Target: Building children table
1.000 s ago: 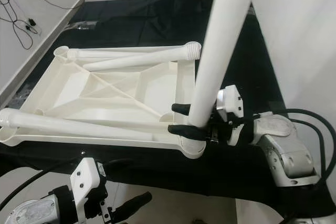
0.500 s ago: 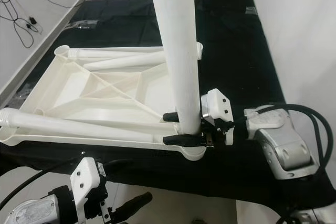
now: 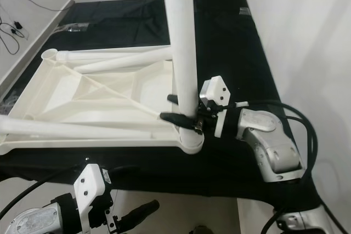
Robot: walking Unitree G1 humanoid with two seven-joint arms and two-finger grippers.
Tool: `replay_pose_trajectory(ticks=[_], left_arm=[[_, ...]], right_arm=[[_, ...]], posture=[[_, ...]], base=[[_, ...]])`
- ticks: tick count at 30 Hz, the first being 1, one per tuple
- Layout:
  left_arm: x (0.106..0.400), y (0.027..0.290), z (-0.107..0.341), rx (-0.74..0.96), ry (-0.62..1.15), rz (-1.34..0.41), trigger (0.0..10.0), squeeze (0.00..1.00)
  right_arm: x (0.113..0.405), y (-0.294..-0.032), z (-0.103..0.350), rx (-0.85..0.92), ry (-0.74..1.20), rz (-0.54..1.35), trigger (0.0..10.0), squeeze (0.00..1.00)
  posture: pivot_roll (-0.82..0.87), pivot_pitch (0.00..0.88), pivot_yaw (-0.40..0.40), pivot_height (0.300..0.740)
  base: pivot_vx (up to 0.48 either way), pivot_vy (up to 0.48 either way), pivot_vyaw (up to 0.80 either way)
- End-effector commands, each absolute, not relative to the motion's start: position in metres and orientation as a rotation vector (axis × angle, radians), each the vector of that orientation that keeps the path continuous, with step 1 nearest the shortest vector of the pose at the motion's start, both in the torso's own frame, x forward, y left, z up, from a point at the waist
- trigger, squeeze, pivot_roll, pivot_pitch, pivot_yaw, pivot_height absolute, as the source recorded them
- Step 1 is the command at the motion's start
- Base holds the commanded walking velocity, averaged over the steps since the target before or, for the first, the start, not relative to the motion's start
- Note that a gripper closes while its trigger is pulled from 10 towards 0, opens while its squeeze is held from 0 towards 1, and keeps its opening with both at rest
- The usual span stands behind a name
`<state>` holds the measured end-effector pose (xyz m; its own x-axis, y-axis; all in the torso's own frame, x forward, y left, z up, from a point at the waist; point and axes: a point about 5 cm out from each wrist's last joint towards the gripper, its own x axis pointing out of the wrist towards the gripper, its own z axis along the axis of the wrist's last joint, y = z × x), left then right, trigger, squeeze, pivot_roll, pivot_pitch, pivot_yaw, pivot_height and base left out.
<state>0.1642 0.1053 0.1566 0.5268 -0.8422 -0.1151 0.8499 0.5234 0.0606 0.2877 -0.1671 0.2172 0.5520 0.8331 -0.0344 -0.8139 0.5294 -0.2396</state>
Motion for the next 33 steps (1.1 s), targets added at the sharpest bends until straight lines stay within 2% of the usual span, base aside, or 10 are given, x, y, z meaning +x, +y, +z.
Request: replay_pose_trajectory(ticks=[1, 3, 8, 9, 10, 11, 13, 27, 31, 33], left_arm=[[0.161, 0.107, 0.156, 0.119, 0.095, -1.018, 10.0, 0.0], [0.161, 0.107, 0.156, 0.119, 0.095, -1.018, 10.0, 0.0], [0.162, 0.109, 0.156, 0.119, 0.097, -1.019, 10.0, 0.0], [0.162, 0.109, 0.155, 0.121, 0.099, -1.021, 10.0, 0.0], [0.162, 0.109, 0.155, 0.121, 0.099, -1.021, 10.0, 0.0], [0.162, 0.11, 0.155, 0.122, 0.1, -1.021, 10.0, 0.0], [0.162, 0.11, 0.155, 0.125, 0.102, -1.02, 10.0, 0.0], [0.162, 0.112, 0.153, 0.132, 0.108, -1.01, 10.0, 0.0], [0.163, 0.112, 0.152, 0.141, 0.111, -1.01, 10.0, 0.0], [0.163, 0.112, 0.151, 0.144, 0.112, -1.01, 10.0, 0.0]], right_arm=[[0.281, -0.166, 0.192, -0.218, 0.012, 0.889, 10.0, 0.0], [0.281, -0.166, 0.192, -0.218, 0.012, 0.889, 10.0, 0.0], [0.276, -0.16, 0.181, -0.24, 0.019, 0.696, 10.0, 0.0], [0.283, -0.165, 0.176, -0.284, 0.058, 0.47, 10.0, 0.0], [0.283, -0.165, 0.176, -0.284, 0.058, 0.47, 10.0, 0.0], [0.285, -0.17, 0.172, -0.284, 0.079, 0.279, 10.0, 0.0], [0.285, -0.169, 0.169, -0.299, 0.1, 0.129, 10.0, 0.0], [0.283, -0.156, 0.162, -0.144, 0.145, 0.0, 10.0, 0.0], [0.282, -0.16, 0.161, -0.023, 0.139, -0.041, 10.0, 0.0], [0.277, -0.159, 0.16, 0.02, 0.11, 0.027, 10.0, 0.0]], posture=[[0.01, 0.223, 0.081, 0.74], [0.01, 0.223, 0.081, 0.74], [0.01, 0.224, 0.086, 0.74], [0.01, 0.223, 0.085, 0.74], [0.01, 0.223, 0.085, 0.74], [0.01, 0.223, 0.085, 0.74], [0.01, 0.225, 0.085, 0.74], [0.01, 0.209, 0.089, 0.74], [0.02, 0.198, 0.088, 0.74], [0.01, 0.194, 0.087, 0.74]], base=[[0.0, 0.0, 0.0], [0.0, 0.0, 0.0], [0.0, 0.0, 0.0], [0.0, 0.0, 0.0], [0.0, 0.0, 0.0], [0.0, 0.0, 0.0], [0.0, 0.0, 0.0], [0.0, 0.0, 0.0], [0.0, 0.0, 0.0], [0.0, 0.0, 0.0]])
